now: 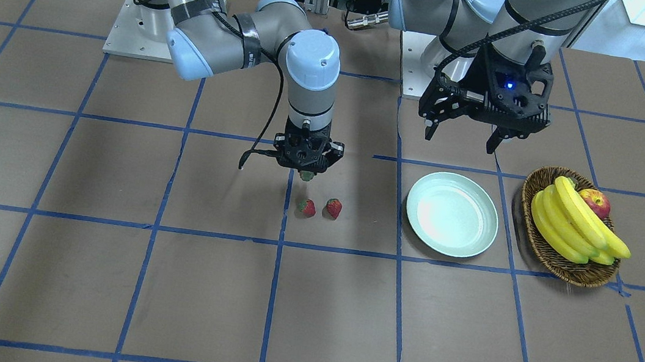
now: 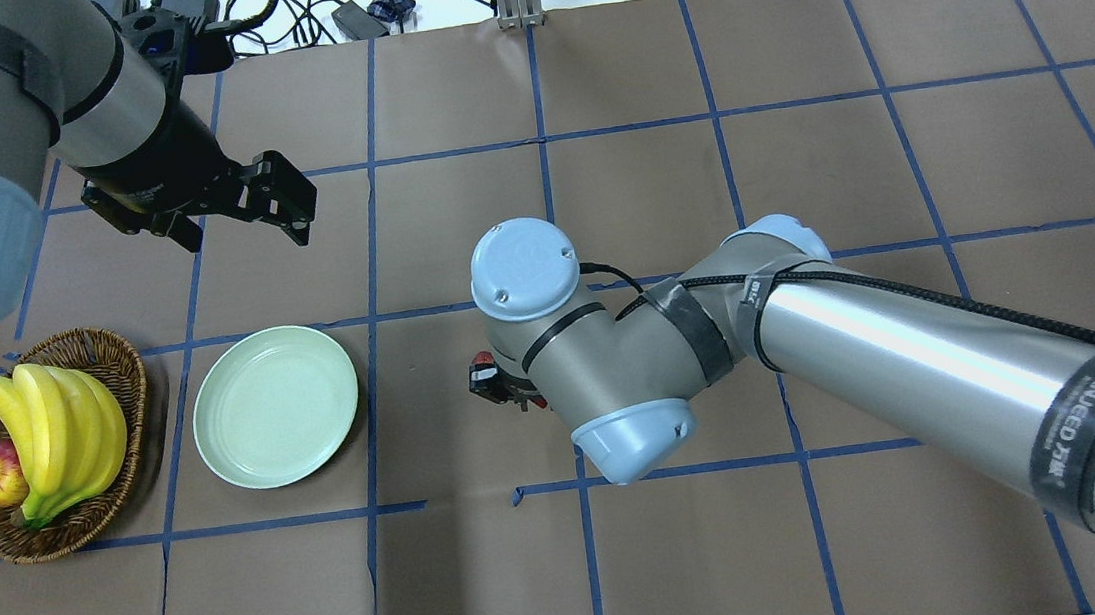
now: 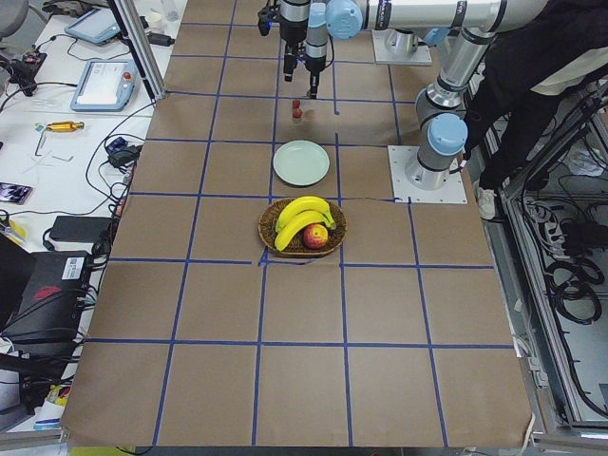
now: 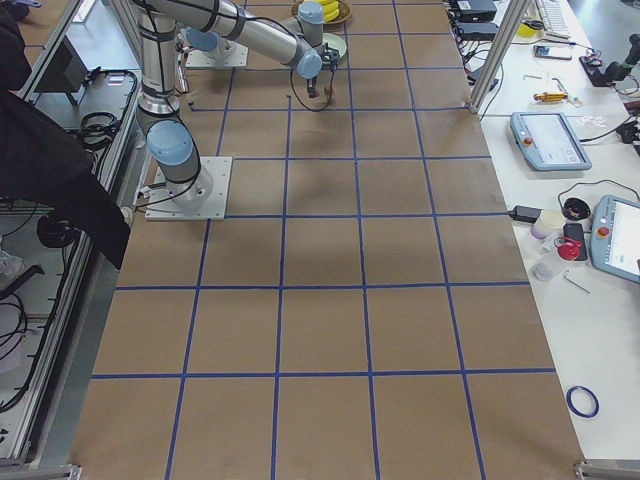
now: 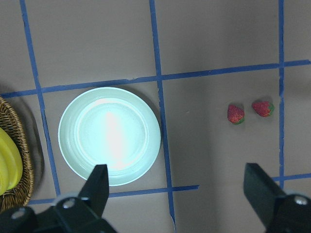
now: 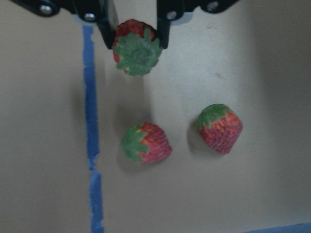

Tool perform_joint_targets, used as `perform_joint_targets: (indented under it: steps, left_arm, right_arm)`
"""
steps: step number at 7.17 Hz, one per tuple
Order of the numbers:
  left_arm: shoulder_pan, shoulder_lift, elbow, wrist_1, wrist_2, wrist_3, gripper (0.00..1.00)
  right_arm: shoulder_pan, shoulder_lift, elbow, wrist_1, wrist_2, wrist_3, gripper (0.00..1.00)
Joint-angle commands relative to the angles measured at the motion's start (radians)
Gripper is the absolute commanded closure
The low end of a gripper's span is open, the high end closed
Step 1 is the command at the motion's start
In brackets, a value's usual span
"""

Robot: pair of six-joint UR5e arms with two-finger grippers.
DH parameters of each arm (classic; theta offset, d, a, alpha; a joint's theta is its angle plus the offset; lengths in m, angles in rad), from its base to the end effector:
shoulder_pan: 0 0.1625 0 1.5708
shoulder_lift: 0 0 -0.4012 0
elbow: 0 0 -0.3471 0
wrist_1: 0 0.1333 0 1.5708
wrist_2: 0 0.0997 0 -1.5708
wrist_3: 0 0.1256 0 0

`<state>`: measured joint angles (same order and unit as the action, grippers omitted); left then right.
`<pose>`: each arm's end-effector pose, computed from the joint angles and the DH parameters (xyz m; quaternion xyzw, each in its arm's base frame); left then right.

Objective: Collect all strawberries into plate
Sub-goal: 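Carry the strawberry and set it beside the other two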

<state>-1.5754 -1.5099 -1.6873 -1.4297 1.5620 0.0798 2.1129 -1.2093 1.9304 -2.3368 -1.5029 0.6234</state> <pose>-0.1364 -0.4316 0.4270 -0.0423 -0.9982 0.0429 0.0028 0.3835 -0.3618 0.1879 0.0398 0.9984 -0.0001 0.0407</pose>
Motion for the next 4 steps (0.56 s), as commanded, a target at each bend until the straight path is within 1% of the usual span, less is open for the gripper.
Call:
perform_joint_targets:
  steps: [1,2,3,4]
  left_arm:
    - [0.000,0.001,0.000,0.000,0.001,0.000,0.00]
    - [0.000,0.001,0.000,0.000,0.001,0.000,0.00]
    - [0.000,0.001,0.000,0.000,0.001,0.000,0.00]
    - [0.000,0.001,-0.002,0.000,0.001,0.000,0.00]
  right_arm:
    - [0.019,0.066,-0.001,-0.061,0.021,0.029,0.84]
    - [0.019,0.066,-0.002,-0.061,0.020,0.027,0.03]
    - [0.013,0.063,-0.008,-0.061,0.016,0.010,0.00]
    - [-0.006,0.042,-0.020,-0.049,0.007,-0.019,0.00]
